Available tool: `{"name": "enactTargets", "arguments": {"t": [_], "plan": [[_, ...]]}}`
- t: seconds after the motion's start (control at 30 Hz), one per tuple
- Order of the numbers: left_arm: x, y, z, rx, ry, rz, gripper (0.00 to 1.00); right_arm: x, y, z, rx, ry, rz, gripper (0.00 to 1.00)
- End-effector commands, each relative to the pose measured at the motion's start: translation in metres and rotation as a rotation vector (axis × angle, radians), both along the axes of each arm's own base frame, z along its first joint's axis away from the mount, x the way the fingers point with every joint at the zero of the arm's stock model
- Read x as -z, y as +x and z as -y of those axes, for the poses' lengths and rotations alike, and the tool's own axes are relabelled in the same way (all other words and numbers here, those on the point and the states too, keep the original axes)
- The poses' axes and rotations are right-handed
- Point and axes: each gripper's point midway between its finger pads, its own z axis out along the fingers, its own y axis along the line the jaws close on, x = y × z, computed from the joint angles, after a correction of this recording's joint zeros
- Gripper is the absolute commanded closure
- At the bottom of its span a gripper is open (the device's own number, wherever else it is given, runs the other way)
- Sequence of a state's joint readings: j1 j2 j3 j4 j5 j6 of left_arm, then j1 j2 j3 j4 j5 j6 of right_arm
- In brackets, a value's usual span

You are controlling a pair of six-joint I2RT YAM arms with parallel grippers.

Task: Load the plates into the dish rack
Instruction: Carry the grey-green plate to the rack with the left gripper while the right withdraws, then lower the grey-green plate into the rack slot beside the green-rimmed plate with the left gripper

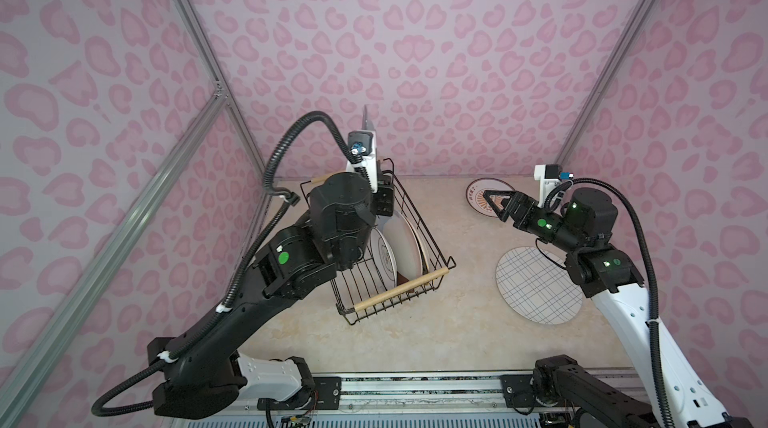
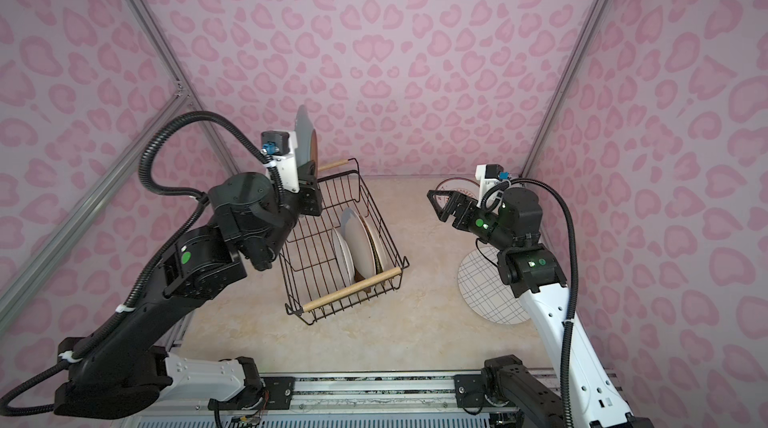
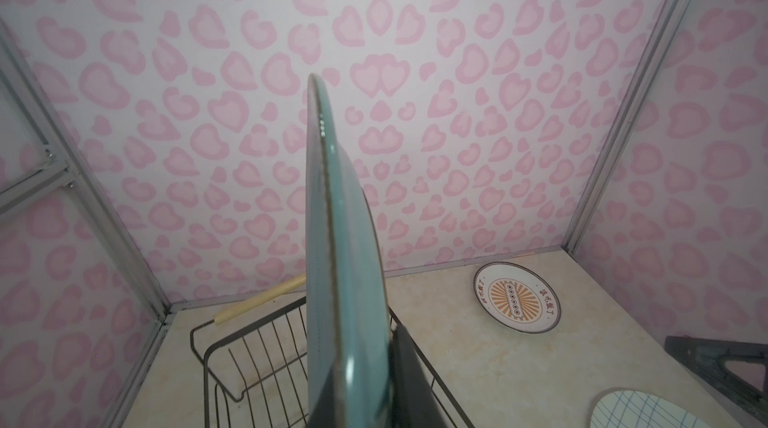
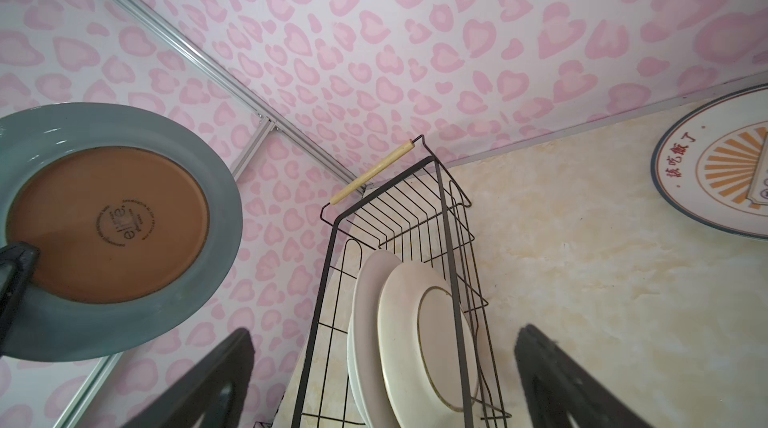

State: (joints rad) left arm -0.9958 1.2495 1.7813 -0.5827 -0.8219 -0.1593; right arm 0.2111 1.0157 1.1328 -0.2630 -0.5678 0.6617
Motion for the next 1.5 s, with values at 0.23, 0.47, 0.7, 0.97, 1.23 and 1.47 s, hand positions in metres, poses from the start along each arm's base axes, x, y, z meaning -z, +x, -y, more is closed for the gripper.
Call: {"name": "enactTargets", "arguments": {"t": [0.23,0.47,0.7,0.97,1.23,1.47], "plan": [[0.073,-0.017,-0.06,-0.025,-0.379,-0.321,0.96,0.053,0.001,-0.034,-0.072,-0.201,0.012,0.03],[0.127,0.007,-0.049,-0.025,-0.514,-0.497,0.96,0.088,-0.006,-0.037,-0.087,-0.256,-0.03,0.03],[0.173,0.035,-0.031,-0.06,-0.527,-0.634,0.96,0.11,-0.018,-0.029,-0.07,-0.272,-0.052,0.03],[0.213,0.052,-0.023,-0.113,-0.518,-0.724,0.96,0.125,-0.025,-0.024,-0.064,-0.283,-0.07,0.03],[0.243,0.056,-0.015,-0.139,-0.542,-0.8,0.97,0.132,-0.027,-0.022,-0.059,-0.285,-0.078,0.03],[0.28,0.053,-0.011,-0.158,-0.518,-0.887,0.97,0.138,-0.031,-0.02,-0.051,-0.28,-0.084,0.03]]}}
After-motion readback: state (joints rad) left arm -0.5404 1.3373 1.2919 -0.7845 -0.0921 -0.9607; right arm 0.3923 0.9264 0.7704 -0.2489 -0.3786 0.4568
